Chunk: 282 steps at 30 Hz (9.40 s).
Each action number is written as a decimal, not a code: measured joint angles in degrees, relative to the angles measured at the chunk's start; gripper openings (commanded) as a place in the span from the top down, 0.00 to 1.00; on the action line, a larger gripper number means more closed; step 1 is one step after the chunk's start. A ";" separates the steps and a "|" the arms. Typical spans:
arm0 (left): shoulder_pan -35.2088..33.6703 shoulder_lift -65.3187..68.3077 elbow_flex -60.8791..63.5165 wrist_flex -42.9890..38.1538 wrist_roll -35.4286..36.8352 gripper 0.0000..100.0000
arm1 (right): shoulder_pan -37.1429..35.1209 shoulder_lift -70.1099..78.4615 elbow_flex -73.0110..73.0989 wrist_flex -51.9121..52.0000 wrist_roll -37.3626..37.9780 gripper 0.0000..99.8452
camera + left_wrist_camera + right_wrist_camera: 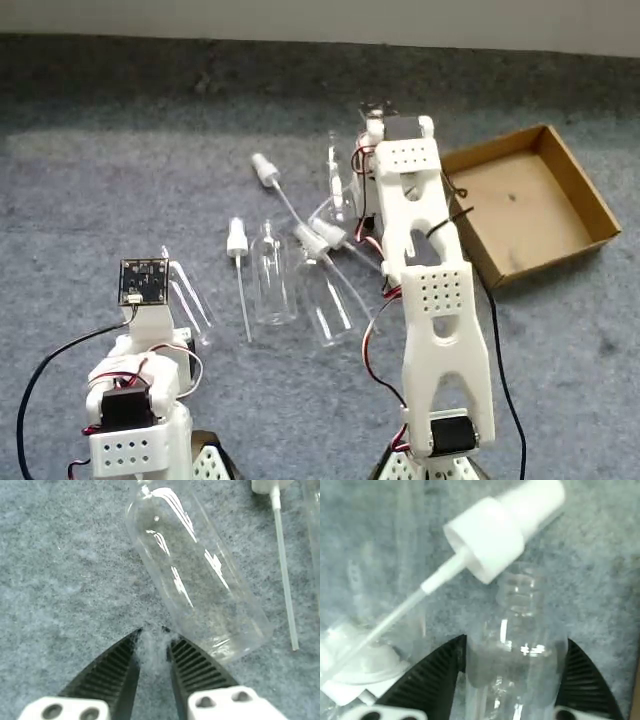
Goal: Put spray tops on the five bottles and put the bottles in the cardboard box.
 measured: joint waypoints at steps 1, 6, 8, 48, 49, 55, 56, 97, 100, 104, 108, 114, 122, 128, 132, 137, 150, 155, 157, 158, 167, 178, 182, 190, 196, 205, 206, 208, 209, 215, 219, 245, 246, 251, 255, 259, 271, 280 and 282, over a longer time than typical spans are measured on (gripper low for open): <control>0.00 0.00 0.00 0.00 0.00 0.99 | 0.00 0.09 -0.26 0.00 0.00 0.79; 0.00 0.00 0.00 0.00 0.00 0.99 | 0.35 0.09 -0.35 0.00 0.00 0.84; 0.00 0.00 0.00 0.00 0.00 0.99 | 0.35 0.09 -0.88 0.00 0.00 0.84; 0.00 0.00 0.00 0.00 0.00 0.99 | 0.97 -69.63 31.38 0.44 0.00 0.84; 0.00 0.00 0.00 0.00 0.00 0.99 | 0.97 -72.18 33.05 0.44 0.00 0.84; 0.00 0.00 0.00 0.00 0.00 0.99 | 0.97 -84.13 42.64 0.44 0.00 0.84; 0.00 0.00 0.00 0.00 0.00 0.99 | 0.97 -85.71 44.04 0.44 0.00 0.84; 0.00 0.00 0.00 0.00 0.00 0.99 | 0.97 -144.62 139.25 -47.74 -0.53 0.84; 0.00 0.00 0.00 0.00 0.00 0.99 | 0.97 -147.69 140.75 -47.82 -0.53 0.84; 0.00 0.00 0.00 0.00 0.00 0.99 | 0.97 -149.89 141.80 -47.82 -4.57 0.84; 0.00 0.00 -1.41 0.00 0.00 0.99 | 0.97 -150.68 141.80 -47.82 -6.33 0.84; -0.88 -0.09 -12.31 0.44 0.00 1.00 | 0.97 -150.77 142.68 -50.73 -6.77 0.84; -4.22 0.62 -20.04 0.53 -4.57 1.00 | 0.97 -150.77 151.47 -58.81 -6.77 0.84; -4.66 16.09 -24.53 -0.70 -5.36 1.00 | 1.05 -150.77 153.49 -61.19 -6.77 0.84; -4.66 30.86 -31.82 -2.64 -5.36 0.99 | 0.97 -150.77 153.85 -61.36 -6.77 0.84; -4.66 46.95 -43.25 -2.99 -5.36 0.99 | 0.97 -150.77 153.85 -61.36 -6.86 0.84; 2.46 82.02 -71.47 10.20 -5.19 0.86 | 0.97 -150.77 153.85 -61.36 -6.86 0.84; 5.98 90.99 -76.22 10.37 0.35 0.74 | 0.97 -150.77 153.85 -61.36 -6.86 0.84; 6.86 93.63 -77.36 10.20 3.87 0.74 | 0.97 -150.77 153.85 -61.36 -6.86 0.84; 7.56 95.03 -77.89 9.67 5.01 0.74 | 0.97 -150.77 153.85 -61.36 -6.86 0.84; 13.98 104.97 -78.95 -3.78 7.21 0.74 | -1.85 -150.77 153.85 -61.36 -6.86 0.84; 13.71 115.34 -85.98 -8.70 16.53 0.74 | -2.02 -150.77 153.85 -61.36 -6.86 0.84; 13.71 117.45 -87.91 -8.70 16.70 0.83 | -2.02 -150.77 153.85 -61.36 -6.86 0.84; 13.63 118.68 -88.18 -8.70 18.46 0.97 | -2.02 -150.77 153.85 -61.36 -6.86 0.84; 13.36 122.29 -89.32 -8.88 18.46 0.97 | -2.02 -150.77 153.85 -61.36 -6.86 0.84; 13.45 125.36 -91.60 -8.70 18.46 0.97 | -2.02 -150.77 153.85 -61.36 -6.86 0.84; 13.45 125.36 -92.66 -8.00 18.46 0.97 | -2.11 -150.77 153.85 -61.36 -6.86 0.84; 13.36 125.36 -95.03 -5.45 18.46 0.97 | -2.20 -150.77 153.85 -61.36 -6.86 0.84; 13.36 125.36 -96.35 -4.04 18.46 0.97 | -2.20 -150.77 153.85 -61.36 -6.86 0.84; 13.19 125.36 -103.91 3.96 18.46 0.94 | -2.20 -150.77 153.85 -61.36 -6.86 0.84; 13.19 125.36 -104.62 4.75 18.46 0.81 | -2.20 -150.77 153.85 -61.36 -6.86 0.84; 14.24 125.71 -94.51 -6.95 18.99 0.95 | -2.37 -150.77 156.75 -61.36 -6.86 0.84; 14.24 125.71 -94.51 -6.95 18.99 0.95 | -2.37 -150.77 156.75 -61.36 -6.86 0.84; 14.24 125.71 -94.51 -6.95 18.99 0.95 | -2.37 -150.77 156.75 -61.36 -6.86 0.84; 14.24 125.63 -92.92 -7.38 18.99 0.92 | -2.37 -150.77 156.75 -61.36 -6.86 0.84; 14.24 125.71 -91.87 -7.38 18.90 0.83 | -2.37 -150.77 156.75 -61.36 -6.86 0.84; 14.24 125.80 -91.52 -7.12 18.90 0.99 | -2.37 -150.77 156.75 -61.36 -6.86 0.84; 14.24 125.80 -90.37 -7.30 18.90 0.99 | -2.37 -150.77 156.75 -61.36 -6.86 0.84; 14.24 125.80 -90.37 -7.30 18.90 0.99 | -2.37 -150.77 156.75 -61.36 -6.86 0.84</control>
